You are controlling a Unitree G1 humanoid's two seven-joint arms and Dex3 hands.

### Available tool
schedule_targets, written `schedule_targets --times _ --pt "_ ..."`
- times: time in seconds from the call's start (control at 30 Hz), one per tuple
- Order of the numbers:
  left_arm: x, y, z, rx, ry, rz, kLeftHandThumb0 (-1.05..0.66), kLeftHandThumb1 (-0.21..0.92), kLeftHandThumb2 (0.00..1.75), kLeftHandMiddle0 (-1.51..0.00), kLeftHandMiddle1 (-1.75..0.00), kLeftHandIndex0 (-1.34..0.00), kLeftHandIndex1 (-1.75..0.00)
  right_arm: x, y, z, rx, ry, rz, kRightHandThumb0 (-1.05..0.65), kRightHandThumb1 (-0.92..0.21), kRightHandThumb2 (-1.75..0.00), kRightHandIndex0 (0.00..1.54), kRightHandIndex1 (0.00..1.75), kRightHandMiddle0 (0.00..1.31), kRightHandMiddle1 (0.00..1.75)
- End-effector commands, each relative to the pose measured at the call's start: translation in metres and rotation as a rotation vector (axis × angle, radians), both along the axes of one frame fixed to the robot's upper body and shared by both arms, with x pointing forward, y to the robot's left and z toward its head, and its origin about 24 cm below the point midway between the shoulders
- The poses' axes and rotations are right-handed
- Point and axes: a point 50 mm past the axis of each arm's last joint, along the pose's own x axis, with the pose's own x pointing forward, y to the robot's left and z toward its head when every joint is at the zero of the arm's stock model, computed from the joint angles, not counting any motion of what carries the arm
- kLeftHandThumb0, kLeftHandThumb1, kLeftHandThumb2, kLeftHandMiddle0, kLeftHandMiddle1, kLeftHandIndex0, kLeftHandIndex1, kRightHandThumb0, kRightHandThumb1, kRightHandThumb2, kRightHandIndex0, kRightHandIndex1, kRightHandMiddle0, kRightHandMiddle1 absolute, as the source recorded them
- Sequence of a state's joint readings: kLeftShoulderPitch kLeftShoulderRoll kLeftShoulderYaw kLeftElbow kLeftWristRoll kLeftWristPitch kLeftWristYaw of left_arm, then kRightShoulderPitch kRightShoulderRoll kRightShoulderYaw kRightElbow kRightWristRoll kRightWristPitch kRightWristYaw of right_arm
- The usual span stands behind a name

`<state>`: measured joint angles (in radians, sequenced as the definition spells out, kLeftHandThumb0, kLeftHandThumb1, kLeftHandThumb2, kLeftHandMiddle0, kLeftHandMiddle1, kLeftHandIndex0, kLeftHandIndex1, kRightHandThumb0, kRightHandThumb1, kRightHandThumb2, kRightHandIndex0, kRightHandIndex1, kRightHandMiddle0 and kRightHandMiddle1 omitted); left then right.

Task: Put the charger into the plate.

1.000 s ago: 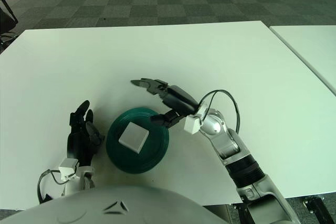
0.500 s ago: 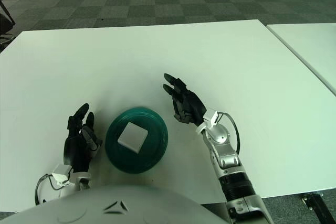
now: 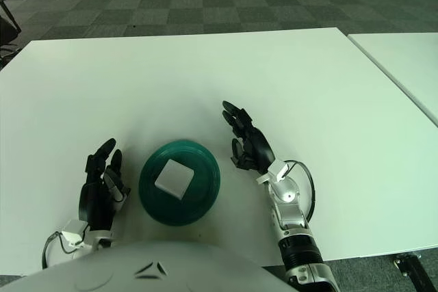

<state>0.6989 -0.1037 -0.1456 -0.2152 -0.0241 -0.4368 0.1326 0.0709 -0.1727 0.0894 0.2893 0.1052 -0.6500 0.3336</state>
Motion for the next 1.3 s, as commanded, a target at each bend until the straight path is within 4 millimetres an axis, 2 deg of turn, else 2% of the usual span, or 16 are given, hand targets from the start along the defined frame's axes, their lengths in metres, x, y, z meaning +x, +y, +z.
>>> schedule_targets --times 0.0,0.23,0.5,0.97,1.03,1.17,1.27 --pt "-0.002 0.003 0.000 0.006 0.008 -0.003 -0.89 0.92 1.07 -0.32 0.00 0.00 -0.78 -0.009 0.002 -0.016 -0.008 0.053 -0.012 -0.98 -0.92 -0.93 0.14 0.01 0.00 0.33" --pt "-0.004 0.004 0.001 0.006 0.007 -0.002 -0.89 0.92 1.07 -0.32 0.00 0.00 -0.78 -0.013 0.007 -0.022 0.042 0.066 -0.051 -1.01 -0.92 -0.96 0.13 0.00 0.00 0.36" --pt "-0.004 0.004 0.002 0.017 0.013 -0.010 -0.90 0.92 1.07 -0.30 0.00 0.00 -0.76 -0.022 0.012 -0.032 0.132 0.128 -0.096 -1.00 -0.92 -0.94 0.17 0.01 0.00 0.50" --pt "-0.004 0.006 0.003 0.033 0.017 -0.006 -0.90 0.92 1.07 -0.29 0.00 0.00 -0.70 -0.033 0.016 -0.052 0.234 0.210 -0.123 -0.98 -0.92 -0.90 0.18 0.01 0.00 0.55" --pt "-0.004 0.006 0.003 0.035 0.015 -0.003 -0.91 0.92 1.06 -0.29 0.00 0.00 -0.69 -0.035 0.019 -0.051 0.288 0.232 -0.126 -0.98 -0.92 -0.89 0.19 0.01 0.00 0.56" --pt "-0.004 0.006 0.005 0.037 0.014 0.002 -0.91 0.92 1.05 -0.28 0.00 0.00 -0.66 -0.045 0.029 -0.029 0.399 0.220 -0.147 -0.96 -0.92 -0.85 0.19 0.01 0.00 0.57" --pt "-0.003 0.006 0.005 0.039 0.013 0.004 -0.91 0.92 1.05 -0.28 0.00 0.00 -0.65 -0.047 0.032 -0.022 0.426 0.222 -0.160 -0.95 -0.92 -0.82 0.19 0.01 0.00 0.58"
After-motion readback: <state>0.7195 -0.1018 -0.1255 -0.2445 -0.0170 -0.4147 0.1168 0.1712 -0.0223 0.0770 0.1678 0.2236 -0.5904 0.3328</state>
